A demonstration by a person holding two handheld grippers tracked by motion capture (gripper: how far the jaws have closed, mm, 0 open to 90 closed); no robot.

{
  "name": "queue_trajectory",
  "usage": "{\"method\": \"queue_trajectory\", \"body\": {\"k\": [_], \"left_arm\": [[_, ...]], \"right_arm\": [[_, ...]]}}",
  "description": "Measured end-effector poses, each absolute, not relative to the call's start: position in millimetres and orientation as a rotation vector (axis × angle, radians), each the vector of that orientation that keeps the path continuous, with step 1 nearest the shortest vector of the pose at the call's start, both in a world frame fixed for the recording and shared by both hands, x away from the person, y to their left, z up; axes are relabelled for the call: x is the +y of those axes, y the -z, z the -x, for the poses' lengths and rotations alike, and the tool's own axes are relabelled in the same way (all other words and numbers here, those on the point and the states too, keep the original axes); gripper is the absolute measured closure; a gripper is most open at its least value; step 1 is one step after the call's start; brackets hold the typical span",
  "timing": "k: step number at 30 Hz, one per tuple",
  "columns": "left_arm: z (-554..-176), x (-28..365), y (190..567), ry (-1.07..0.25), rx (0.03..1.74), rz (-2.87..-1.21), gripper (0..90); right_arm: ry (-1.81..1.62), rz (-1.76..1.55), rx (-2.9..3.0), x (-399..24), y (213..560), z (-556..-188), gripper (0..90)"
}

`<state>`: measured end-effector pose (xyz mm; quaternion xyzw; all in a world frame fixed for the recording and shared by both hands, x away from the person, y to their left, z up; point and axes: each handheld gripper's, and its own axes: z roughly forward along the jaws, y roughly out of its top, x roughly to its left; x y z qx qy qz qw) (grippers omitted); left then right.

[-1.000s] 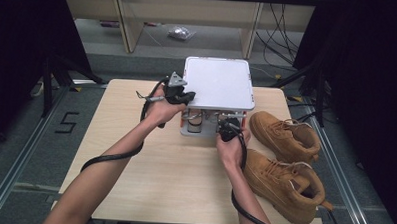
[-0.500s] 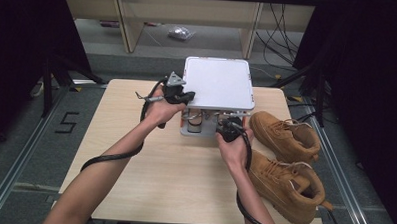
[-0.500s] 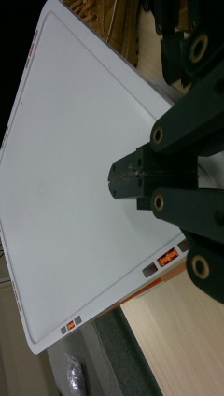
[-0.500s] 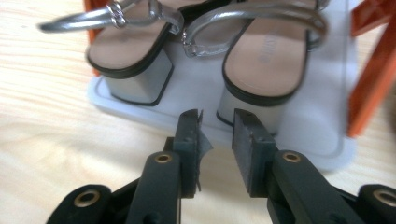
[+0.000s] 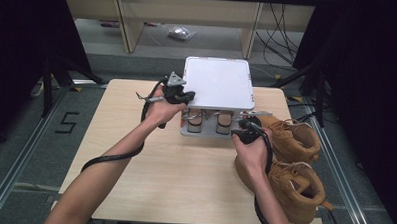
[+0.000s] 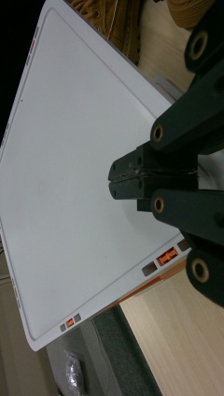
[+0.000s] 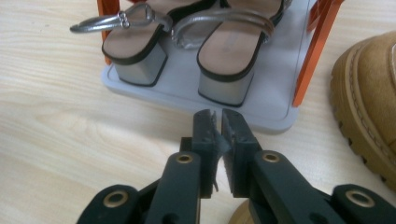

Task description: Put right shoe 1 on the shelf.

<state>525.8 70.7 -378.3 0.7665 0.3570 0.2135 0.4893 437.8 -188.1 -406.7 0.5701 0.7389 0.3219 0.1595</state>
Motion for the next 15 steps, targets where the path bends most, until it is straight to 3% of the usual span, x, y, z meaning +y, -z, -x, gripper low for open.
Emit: {"method": "queue_trajectory", "body": {"k": [9,15], "left_arm": [[-513.9,76.1,371.3,-0.529,0.905,-1.800,63.7],[-502.1,85.9,367.2,-0.522,0.911,-1.792,52.3]], "right_arm": [[-0.878,-1.632,2.180,-191.9,398.3,-418.9,62.4],[-0.867,-1.611,2.203,-204.9,390.3,-408.2,57.3]]}}
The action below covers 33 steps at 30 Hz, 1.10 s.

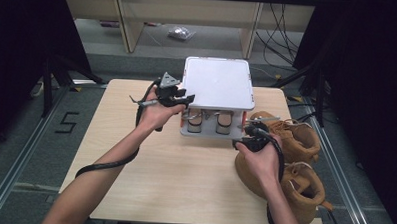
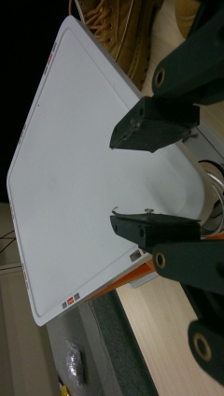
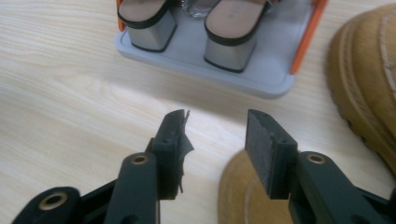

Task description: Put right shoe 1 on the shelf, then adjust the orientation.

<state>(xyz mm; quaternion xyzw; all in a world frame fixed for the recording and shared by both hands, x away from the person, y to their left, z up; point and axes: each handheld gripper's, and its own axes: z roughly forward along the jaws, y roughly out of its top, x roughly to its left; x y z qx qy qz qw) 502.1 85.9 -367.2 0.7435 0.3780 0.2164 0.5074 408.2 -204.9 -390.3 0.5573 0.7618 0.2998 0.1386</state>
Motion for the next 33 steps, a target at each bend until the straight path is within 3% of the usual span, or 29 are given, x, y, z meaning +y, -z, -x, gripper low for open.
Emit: {"method": "queue_trajectory", "body": {"k": [9,33], "left_arm": [[-478.2,92.9,362.3,-0.511,0.919,-1.821,44.6],[-451.3,126.1,364.2,-0.524,0.933,-1.875,42.4]], "right_arm": [[-0.824,-1.642,2.183,-237.9,380.4,-392.4,51.0],[-0.767,-1.670,2.194,-269.7,369.0,-382.8,49.2]]}}
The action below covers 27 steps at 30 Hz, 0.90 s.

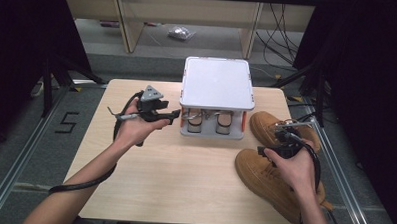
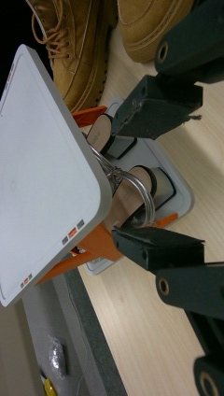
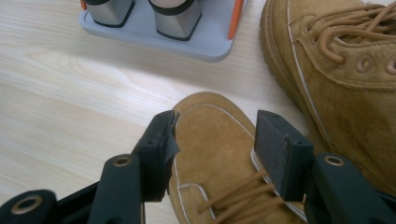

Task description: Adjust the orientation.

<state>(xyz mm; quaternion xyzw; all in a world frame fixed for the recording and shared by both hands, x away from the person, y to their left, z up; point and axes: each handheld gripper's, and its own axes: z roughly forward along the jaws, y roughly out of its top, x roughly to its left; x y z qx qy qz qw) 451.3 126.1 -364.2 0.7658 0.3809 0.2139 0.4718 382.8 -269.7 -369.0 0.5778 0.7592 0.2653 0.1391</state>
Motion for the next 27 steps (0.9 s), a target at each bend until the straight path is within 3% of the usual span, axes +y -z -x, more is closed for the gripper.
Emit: {"method": "queue_trajectory", "body": {"k": [27], "left_arm": [[-445.3,124.7,370.2,-0.519,0.893,-1.855,44.6]], "right_arm": [[-0.643,-1.763,2.120,-344.1,351.9,-354.1,50.2]]}}
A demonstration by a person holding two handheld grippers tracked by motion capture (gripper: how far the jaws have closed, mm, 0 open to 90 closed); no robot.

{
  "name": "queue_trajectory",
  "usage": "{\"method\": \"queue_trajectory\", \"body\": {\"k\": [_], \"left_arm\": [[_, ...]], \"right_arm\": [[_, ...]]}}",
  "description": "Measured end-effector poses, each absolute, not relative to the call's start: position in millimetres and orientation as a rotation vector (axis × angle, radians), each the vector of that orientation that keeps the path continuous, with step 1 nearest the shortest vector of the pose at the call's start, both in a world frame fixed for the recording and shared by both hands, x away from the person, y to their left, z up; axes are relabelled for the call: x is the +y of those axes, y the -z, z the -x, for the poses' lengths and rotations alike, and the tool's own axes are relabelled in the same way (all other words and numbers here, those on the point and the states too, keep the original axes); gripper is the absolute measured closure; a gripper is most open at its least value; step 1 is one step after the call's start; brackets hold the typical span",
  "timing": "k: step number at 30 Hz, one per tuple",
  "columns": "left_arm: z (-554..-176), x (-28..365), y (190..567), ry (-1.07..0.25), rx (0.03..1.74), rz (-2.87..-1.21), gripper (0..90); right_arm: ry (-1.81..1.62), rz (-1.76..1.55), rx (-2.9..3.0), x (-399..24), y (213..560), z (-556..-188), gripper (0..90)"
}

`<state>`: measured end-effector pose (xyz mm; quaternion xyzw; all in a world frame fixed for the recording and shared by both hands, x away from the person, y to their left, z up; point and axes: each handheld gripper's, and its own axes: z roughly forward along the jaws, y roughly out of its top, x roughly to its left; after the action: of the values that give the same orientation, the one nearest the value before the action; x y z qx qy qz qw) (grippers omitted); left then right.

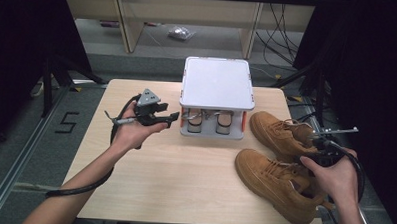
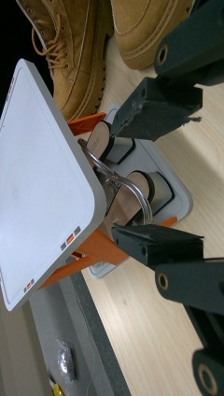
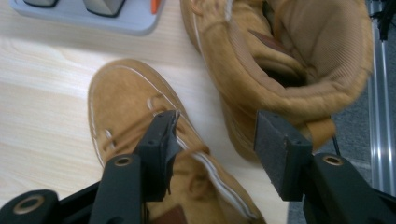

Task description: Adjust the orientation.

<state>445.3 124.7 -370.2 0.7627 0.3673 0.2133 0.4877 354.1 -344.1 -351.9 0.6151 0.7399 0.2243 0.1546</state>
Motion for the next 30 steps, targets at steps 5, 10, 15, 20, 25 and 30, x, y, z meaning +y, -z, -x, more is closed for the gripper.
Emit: {"method": "queue_trajectory", "body": {"k": [5,10,15,20,25,30], "left_arm": [[-445.7,121.9,370.3,-0.516,0.878,-1.849,45.4],[-450.0,113.6,370.1,-0.522,0.836,-1.838,47.5],[-458.1,104.4,370.0,-0.530,0.805,-1.821,52.9],[-468.3,94.6,367.5,-0.534,0.790,-1.803,58.9],[-480.1,86.3,366.0,-0.552,0.781,-1.794,65.1],[-492.2,79.2,370.0,-0.555,0.799,-1.796,71.5]], "right_arm": [[-0.593,-1.807,2.142,-348.6,357.5,-350.3,53.0],[-0.548,-1.857,2.207,-350.7,367.8,-351.2,55.4],[-0.520,-1.916,2.245,-347.3,376.2,-353.7,61.5],[-0.519,-1.847,2.302,-351.4,381.7,-359.1,64.1],[-0.495,-1.830,2.334,-351.1,382.5,-362.1,69.4],[-0.478,-1.912,2.339,-347.5,380.3,-364.0,77.9]]}}
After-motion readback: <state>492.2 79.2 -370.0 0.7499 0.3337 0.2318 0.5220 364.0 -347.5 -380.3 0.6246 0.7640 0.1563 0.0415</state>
